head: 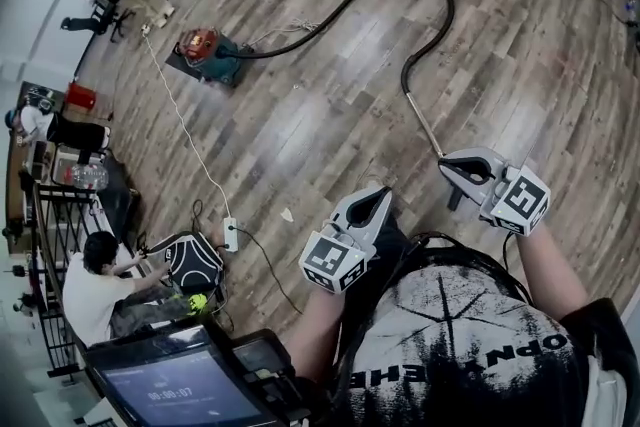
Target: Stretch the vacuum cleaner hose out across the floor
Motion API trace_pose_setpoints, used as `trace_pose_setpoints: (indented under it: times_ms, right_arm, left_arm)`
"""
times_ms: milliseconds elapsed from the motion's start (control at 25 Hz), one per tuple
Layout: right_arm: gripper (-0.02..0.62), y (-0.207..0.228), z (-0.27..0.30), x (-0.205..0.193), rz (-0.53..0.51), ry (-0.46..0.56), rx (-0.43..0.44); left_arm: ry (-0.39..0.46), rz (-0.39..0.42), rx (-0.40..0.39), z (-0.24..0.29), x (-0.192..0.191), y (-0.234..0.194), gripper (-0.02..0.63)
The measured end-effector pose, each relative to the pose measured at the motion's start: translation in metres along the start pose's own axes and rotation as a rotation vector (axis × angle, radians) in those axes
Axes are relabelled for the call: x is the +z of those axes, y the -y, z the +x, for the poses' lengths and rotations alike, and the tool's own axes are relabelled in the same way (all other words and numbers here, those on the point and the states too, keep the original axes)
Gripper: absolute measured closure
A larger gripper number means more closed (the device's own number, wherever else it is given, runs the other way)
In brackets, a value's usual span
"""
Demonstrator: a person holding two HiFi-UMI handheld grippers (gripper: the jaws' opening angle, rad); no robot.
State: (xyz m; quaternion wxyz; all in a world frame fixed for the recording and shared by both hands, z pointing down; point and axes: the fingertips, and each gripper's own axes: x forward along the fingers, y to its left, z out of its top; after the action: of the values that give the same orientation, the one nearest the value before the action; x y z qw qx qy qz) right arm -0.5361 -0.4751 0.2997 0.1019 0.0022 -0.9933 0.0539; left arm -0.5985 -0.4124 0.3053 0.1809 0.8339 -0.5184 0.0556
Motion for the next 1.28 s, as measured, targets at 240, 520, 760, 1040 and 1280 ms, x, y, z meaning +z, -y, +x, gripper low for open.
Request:
trace_pose_setpoints:
  times_ms: [240,520,760,1040,1280]
  right_arm:
    - [0.591,0.065,0.045,-0.005,0.004,-0.006,-0.142]
    - [0.591,0.118,0.086,0.003,0.061,0.025,-0.387]
    - [0.591,0.164,0.122,0.006,0.095,0.029,-0.515]
    - [0.591,0.151,0.097,0.005,0.069,0.007,-0.613]
    - [0.591,0.139,0.056,0.001,0.077,0.071,-0.646]
  left_arm:
    - [-0.039,0.041,-0.127,0.04,0.009,-0.084,0.606]
    - [-0.078,0.136,-0.371,0.079,0.038,-0.155,0.606]
    - [-0.112,0.158,-0.555,0.131,0.056,-0.195,0.606]
    - [-0.147,0.14,-0.705,0.155,0.047,-0.169,0.606]
    - [-0.151,0.028,-0.718,0.173,0.048,-0.127,0.606]
